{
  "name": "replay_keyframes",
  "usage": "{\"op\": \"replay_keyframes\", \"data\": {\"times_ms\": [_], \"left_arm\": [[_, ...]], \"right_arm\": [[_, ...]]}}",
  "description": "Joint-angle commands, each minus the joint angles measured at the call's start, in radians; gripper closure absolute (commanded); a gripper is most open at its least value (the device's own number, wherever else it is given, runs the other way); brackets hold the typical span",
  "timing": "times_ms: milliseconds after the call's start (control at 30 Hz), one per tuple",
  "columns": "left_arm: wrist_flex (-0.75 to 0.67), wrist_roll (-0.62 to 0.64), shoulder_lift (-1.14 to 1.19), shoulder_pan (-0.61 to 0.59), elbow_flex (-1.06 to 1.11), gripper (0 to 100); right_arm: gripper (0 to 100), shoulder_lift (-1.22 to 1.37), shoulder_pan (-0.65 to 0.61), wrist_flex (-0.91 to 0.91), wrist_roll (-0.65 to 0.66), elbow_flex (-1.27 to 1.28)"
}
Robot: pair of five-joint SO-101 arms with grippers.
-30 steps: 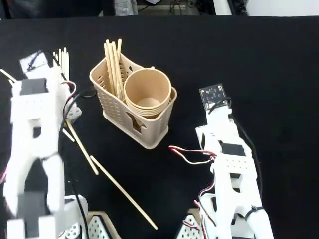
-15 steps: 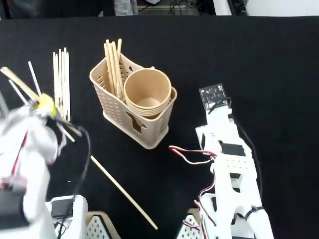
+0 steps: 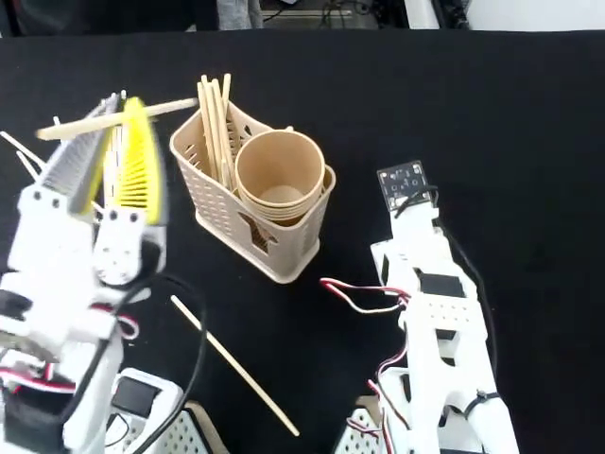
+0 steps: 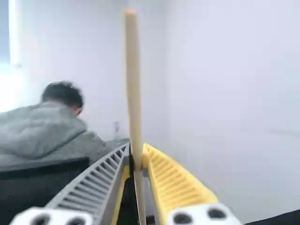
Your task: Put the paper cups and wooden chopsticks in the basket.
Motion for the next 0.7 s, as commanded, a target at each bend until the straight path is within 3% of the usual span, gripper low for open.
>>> {"op": "replay_keyframes", "data": {"times_ms": [0,167,367,667], "left_arm": [[-0.011,-0.031,0.109,0.062,-0.001,97],[0.002,-0.028,0.293,0.059,0.002,97],[0.015,-0.026,0.351,0.059,0.021,97],[0.209,0.018,0.345,-0.019,0.03,97]], "right_arm": [[98.5,-0.025,0.008,-0.023,0.008,-0.005],[98.5,-0.025,0.008,-0.023,0.008,-0.005],[98.5,-0.024,0.008,-0.023,0.008,-0.005],[98.5,-0.024,0.008,-0.061,0.008,0.013]]}}
